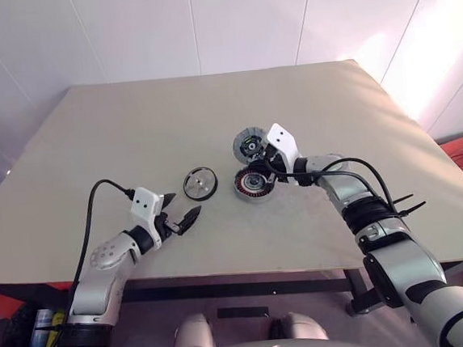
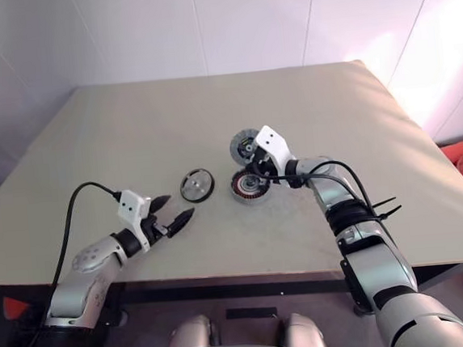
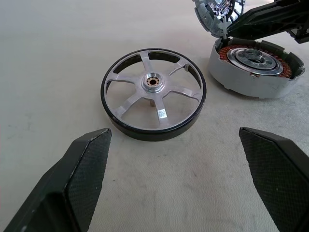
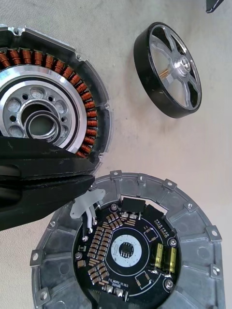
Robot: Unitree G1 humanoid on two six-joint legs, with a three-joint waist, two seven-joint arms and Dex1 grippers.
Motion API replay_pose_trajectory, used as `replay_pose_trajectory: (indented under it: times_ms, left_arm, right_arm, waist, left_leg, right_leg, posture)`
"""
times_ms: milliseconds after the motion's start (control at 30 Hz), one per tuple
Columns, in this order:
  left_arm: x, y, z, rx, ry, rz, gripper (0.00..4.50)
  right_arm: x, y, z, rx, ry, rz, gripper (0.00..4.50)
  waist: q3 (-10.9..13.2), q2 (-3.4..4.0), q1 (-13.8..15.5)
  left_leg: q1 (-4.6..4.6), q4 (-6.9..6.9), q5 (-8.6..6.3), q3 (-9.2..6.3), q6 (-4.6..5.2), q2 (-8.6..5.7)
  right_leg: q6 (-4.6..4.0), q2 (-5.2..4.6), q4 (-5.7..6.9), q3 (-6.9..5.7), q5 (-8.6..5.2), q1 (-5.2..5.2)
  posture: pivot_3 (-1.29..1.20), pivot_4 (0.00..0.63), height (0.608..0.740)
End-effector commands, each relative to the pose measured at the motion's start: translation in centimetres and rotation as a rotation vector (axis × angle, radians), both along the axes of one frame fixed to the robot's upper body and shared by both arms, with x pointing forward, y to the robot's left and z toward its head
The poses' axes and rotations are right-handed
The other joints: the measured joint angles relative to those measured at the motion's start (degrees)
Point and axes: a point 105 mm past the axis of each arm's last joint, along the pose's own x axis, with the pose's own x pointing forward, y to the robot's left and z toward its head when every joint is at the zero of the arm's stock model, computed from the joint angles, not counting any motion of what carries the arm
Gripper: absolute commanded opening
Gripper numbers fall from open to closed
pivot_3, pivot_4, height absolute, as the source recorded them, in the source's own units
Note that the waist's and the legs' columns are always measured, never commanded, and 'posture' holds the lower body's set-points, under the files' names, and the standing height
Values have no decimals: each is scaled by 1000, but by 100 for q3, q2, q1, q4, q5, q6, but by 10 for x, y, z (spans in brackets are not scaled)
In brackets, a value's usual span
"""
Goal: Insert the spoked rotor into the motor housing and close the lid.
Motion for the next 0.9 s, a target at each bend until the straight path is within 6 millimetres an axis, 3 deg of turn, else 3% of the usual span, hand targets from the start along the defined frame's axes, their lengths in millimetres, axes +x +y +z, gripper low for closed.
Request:
replay_pose_trajectory:
  times_ms: [33, 567, 733, 900]
  left_arm:
    - [3, 1, 12, 5, -57, -3, 4500]
    - [4, 0, 12, 4, -59, -5, 4500]
    - [4, 0, 12, 3, -58, -5, 4500]
    - [4, 1, 12, 3, -56, -3, 4500]
  right_arm:
    - [0, -1, 9, 9, -43, 14, 30]
    - [-4, -9, 6, -5, -45, 23, 30]
    - [8, -7, 24, 46, -130, -39, 30]
    - [-11, 6, 29, 82, -97, 84, 30]
  waist:
    - [0, 0, 2]
    - [0, -1, 3]
    - [1, -1, 3]
    - [1, -2, 3]
  left_leg:
    - [0, 0, 0, 0, 0, 0]
    - [1, 0, 0, 2, 0, 0]
    - [1, 0, 0, 3, 0, 0]
    - [-3, 0, 0, 4, 1, 0]
  right_leg:
    - [0, 0, 0, 0, 0, 0]
    - [1, 0, 1, 3, 0, -1]
    - [5, 0, 1, 4, -3, -2]
    - [6, 2, 1, 6, -4, -6]
  posture:
    - [0, 0, 740]
    - [0, 0, 740]
    - [0, 0, 740]
    - [0, 0, 740]
